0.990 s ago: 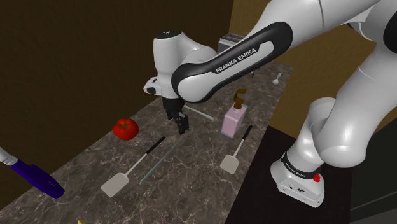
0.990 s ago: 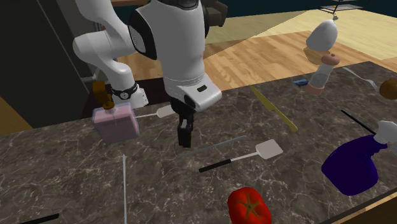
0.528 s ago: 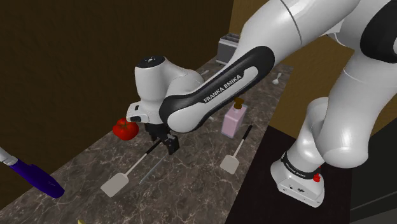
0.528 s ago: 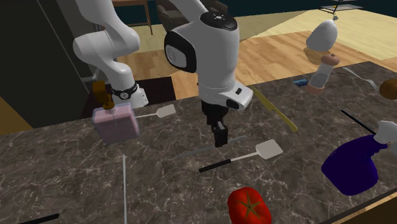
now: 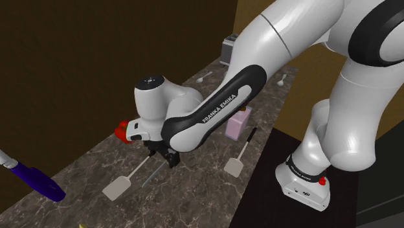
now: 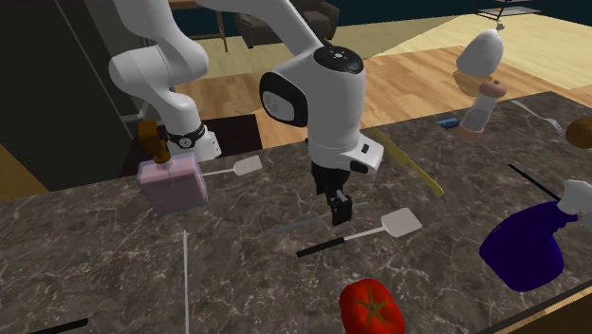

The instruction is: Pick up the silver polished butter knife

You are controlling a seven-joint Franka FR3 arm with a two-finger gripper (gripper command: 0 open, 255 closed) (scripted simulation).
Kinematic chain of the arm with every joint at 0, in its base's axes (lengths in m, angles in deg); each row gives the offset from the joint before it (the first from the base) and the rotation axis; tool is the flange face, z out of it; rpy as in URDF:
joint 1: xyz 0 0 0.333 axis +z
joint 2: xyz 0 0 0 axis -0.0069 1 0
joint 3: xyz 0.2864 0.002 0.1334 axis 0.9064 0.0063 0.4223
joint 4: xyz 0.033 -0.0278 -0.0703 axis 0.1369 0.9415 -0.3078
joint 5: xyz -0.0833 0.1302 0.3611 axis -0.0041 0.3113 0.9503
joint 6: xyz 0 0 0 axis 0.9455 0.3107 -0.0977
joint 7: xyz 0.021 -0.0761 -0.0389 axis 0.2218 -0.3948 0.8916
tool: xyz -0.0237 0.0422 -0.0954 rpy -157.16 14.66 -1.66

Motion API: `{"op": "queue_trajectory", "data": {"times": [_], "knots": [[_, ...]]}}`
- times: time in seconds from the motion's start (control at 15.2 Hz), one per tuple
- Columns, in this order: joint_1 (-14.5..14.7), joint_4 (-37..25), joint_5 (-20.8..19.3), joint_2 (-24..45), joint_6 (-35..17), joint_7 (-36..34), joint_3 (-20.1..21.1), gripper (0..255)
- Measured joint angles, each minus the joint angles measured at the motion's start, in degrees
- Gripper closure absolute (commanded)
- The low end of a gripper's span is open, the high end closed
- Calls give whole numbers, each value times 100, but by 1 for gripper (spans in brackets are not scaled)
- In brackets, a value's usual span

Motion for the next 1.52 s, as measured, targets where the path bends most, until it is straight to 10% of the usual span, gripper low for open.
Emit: {"op": "queue_trajectory", "data": {"times": [0.13,0.2,1.52], "knots": [[11,12,-40,116,-123,-22,-13,0],[14,15,-48,137,-148,-27,-16,255],[-30,-163,103,-299,447,66,27,255]]}}
